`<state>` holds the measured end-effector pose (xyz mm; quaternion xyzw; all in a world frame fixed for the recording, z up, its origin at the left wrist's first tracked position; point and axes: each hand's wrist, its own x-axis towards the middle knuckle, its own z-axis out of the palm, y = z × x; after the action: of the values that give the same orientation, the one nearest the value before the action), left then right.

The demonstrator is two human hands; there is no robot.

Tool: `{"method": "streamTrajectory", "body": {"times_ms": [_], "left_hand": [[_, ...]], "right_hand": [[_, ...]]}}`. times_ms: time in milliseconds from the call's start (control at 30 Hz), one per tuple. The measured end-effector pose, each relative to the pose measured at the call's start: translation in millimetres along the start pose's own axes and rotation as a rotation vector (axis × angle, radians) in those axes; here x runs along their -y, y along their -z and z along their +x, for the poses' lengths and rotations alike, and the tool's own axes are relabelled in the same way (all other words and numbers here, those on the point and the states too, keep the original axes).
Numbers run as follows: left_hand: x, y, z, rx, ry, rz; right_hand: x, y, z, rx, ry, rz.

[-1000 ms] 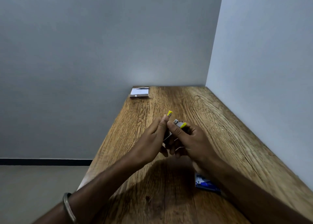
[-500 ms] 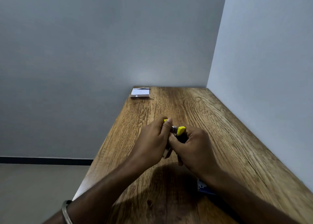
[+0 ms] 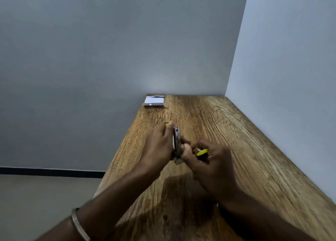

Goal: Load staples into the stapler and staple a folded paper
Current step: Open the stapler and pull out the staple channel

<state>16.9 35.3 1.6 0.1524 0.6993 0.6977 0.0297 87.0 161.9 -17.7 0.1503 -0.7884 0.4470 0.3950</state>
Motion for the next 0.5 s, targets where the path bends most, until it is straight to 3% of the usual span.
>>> {"method": "streamTrajectory", "body": {"times_ms": [100,267,500], "left_hand": [[2,0,2,-0.028,0.028,-0.193],[7,10,24,-0.164,0.299,-0.504],[13,12,42,-0.118,0.506,-0.617]], "right_hand": [[-3,4,0,0.005,-0.049,0.037],[-4,2,-4,0.097,-0.046,-0.037],[-4,0,-10,0.338,-0.001,-0.097]]}}
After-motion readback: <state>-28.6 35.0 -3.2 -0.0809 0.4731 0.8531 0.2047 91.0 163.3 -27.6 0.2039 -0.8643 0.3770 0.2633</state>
